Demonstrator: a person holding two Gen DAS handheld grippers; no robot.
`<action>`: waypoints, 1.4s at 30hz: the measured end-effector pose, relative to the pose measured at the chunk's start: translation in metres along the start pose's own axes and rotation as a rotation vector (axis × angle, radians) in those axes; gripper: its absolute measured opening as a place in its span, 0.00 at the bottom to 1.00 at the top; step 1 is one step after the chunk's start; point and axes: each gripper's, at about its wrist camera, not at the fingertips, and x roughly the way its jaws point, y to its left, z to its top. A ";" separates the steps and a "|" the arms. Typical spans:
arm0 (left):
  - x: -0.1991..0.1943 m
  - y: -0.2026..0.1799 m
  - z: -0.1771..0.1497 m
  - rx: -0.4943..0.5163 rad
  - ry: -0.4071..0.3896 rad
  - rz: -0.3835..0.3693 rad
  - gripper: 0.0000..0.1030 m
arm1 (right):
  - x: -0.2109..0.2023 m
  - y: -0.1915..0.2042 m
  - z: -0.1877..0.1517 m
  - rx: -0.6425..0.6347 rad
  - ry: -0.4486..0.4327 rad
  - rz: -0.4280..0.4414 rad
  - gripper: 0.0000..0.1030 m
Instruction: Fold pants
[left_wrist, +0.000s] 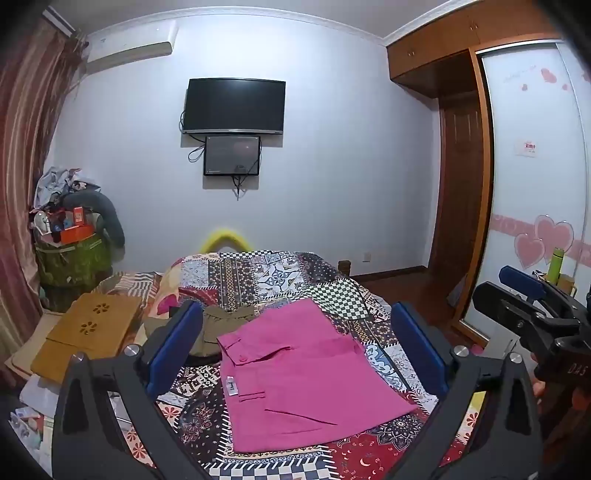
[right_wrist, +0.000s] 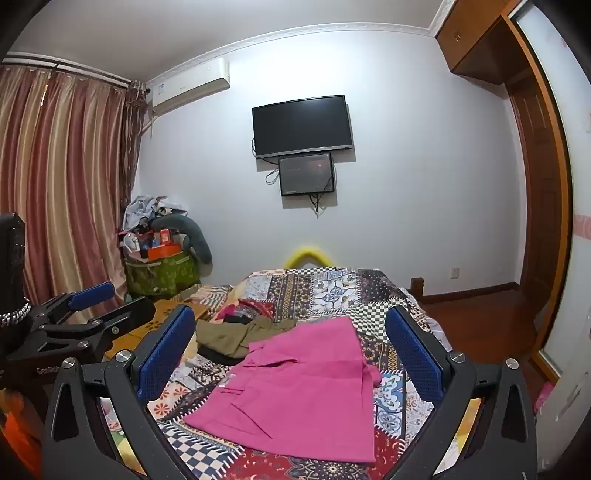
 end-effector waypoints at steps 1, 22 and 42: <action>0.000 0.000 0.000 -0.001 0.003 -0.005 1.00 | 0.000 0.000 0.000 0.001 0.000 0.000 1.00; 0.005 0.004 0.000 -0.004 0.008 0.019 1.00 | 0.001 0.000 -0.002 0.006 0.013 -0.002 1.00; 0.007 0.003 0.000 0.001 0.016 0.021 1.00 | 0.002 0.003 -0.002 -0.001 0.017 -0.015 1.00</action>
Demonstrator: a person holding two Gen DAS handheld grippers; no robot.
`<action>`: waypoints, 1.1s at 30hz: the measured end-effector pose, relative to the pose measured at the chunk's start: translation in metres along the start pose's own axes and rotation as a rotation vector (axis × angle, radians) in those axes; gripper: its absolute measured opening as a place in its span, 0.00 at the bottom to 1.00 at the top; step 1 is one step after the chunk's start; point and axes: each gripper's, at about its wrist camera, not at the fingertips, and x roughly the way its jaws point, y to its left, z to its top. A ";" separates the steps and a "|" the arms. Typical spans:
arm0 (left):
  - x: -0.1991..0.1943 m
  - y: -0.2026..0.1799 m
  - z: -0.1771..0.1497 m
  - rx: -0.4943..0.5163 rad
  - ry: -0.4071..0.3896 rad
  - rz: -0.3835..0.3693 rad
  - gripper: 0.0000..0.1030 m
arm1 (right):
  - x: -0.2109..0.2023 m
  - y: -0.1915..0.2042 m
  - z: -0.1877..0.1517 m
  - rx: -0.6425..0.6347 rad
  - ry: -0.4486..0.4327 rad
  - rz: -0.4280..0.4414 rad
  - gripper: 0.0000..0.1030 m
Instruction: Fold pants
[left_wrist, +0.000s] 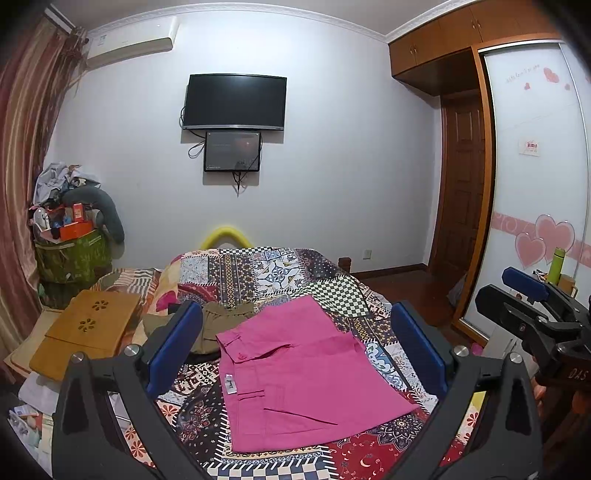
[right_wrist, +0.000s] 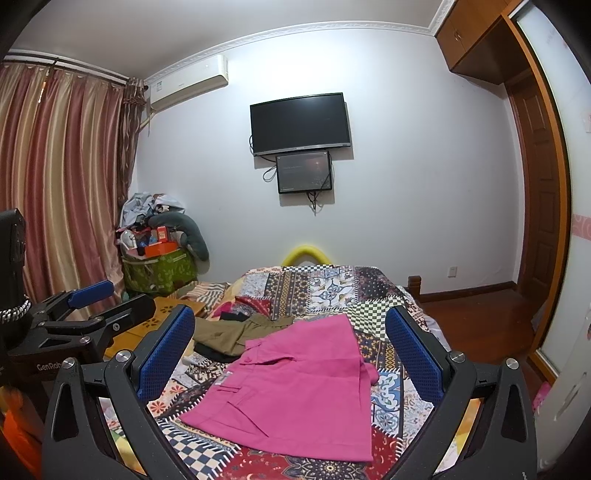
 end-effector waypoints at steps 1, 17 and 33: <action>0.000 0.000 0.000 0.000 0.002 0.000 1.00 | -0.001 0.000 0.001 0.000 0.000 -0.001 1.00; 0.004 -0.001 -0.001 0.006 0.007 -0.003 1.00 | -0.001 -0.001 0.003 0.001 0.006 -0.004 1.00; 0.003 -0.004 0.000 0.013 0.006 -0.008 1.00 | -0.001 -0.004 0.004 0.010 0.010 -0.009 1.00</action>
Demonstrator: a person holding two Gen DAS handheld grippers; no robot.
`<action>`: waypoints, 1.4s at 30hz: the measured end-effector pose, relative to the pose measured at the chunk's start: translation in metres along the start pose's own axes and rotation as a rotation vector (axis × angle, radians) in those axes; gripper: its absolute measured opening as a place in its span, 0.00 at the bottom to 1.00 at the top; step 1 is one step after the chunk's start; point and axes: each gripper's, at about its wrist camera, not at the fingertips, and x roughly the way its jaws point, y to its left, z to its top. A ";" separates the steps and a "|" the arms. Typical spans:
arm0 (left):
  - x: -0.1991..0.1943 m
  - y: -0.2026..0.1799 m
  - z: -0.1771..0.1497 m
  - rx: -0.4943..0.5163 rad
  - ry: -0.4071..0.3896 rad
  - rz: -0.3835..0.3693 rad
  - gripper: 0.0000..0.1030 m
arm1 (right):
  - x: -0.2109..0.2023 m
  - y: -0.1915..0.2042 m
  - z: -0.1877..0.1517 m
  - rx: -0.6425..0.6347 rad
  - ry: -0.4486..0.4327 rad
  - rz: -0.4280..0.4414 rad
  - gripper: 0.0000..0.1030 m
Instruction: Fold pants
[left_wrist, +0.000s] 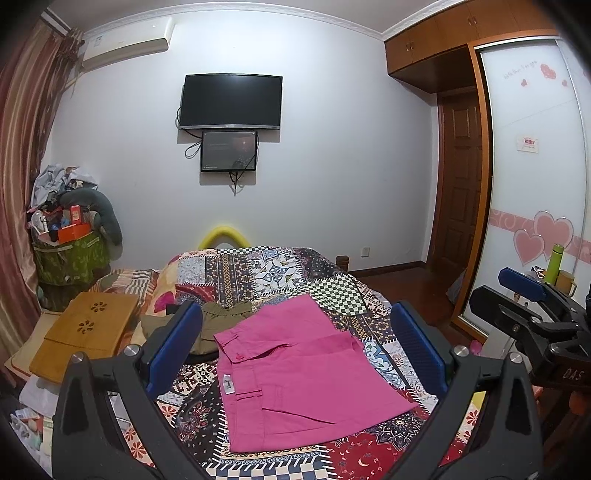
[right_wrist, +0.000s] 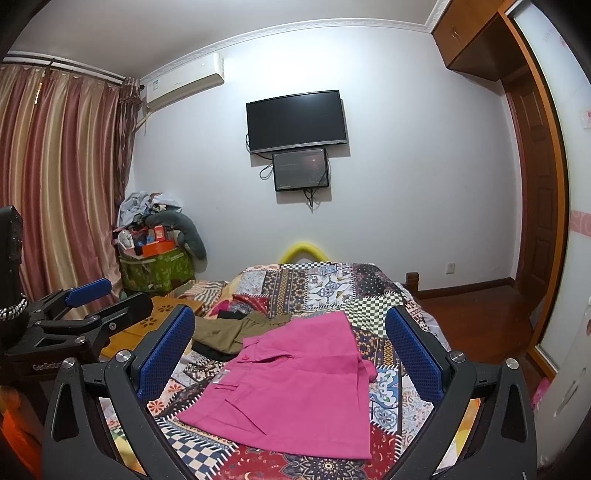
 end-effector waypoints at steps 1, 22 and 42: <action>0.000 0.000 0.000 0.002 0.000 0.000 1.00 | 0.000 0.000 0.000 0.000 0.000 -0.001 1.00; 0.052 0.014 -0.001 -0.014 0.064 0.003 1.00 | 0.027 -0.014 -0.005 0.015 0.035 -0.020 1.00; 0.266 0.117 -0.094 -0.056 0.575 0.142 0.75 | 0.179 -0.096 -0.089 0.017 0.461 -0.070 0.88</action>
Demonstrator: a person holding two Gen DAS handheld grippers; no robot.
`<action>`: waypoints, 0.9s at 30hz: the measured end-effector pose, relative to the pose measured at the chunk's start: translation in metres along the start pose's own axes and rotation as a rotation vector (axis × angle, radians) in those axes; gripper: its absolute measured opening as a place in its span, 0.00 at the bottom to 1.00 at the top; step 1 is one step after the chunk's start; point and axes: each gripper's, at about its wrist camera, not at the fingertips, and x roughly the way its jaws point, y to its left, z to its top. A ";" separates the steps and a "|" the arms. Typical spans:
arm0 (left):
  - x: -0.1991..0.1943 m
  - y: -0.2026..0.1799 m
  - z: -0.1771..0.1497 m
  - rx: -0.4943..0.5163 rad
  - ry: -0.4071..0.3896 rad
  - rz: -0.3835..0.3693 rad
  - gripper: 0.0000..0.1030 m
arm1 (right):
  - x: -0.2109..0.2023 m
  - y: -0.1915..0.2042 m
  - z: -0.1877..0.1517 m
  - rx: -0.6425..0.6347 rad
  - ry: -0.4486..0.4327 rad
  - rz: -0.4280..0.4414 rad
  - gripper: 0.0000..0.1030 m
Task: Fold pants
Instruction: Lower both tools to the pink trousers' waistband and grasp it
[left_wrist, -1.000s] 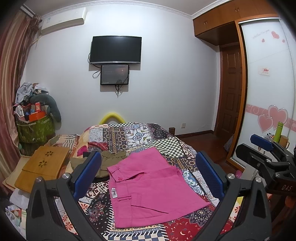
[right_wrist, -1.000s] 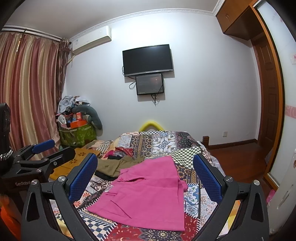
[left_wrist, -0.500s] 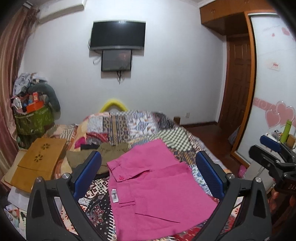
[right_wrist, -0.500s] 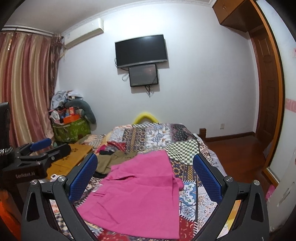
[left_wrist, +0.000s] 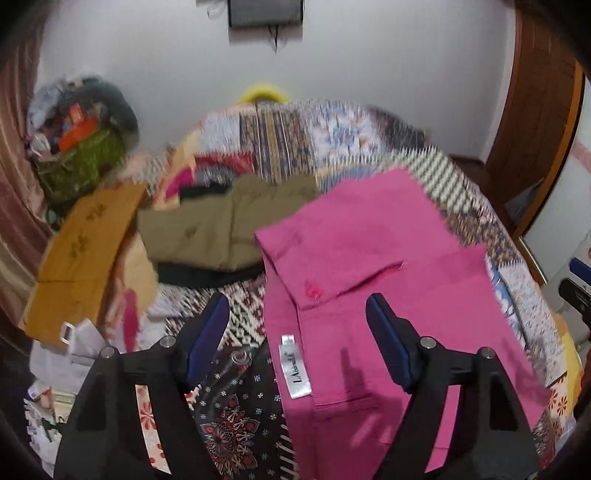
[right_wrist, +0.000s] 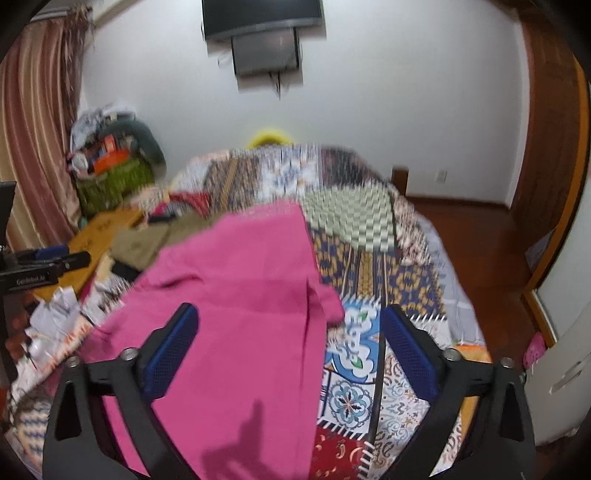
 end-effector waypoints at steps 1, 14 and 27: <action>0.011 0.004 -0.002 -0.008 0.031 -0.017 0.73 | 0.010 -0.004 -0.001 -0.002 0.031 0.000 0.87; 0.086 0.005 -0.008 0.020 0.234 -0.124 0.57 | 0.103 -0.034 0.002 0.044 0.211 0.126 0.51; 0.103 0.002 -0.013 -0.016 0.288 -0.263 0.39 | 0.153 -0.027 -0.003 0.041 0.309 0.235 0.10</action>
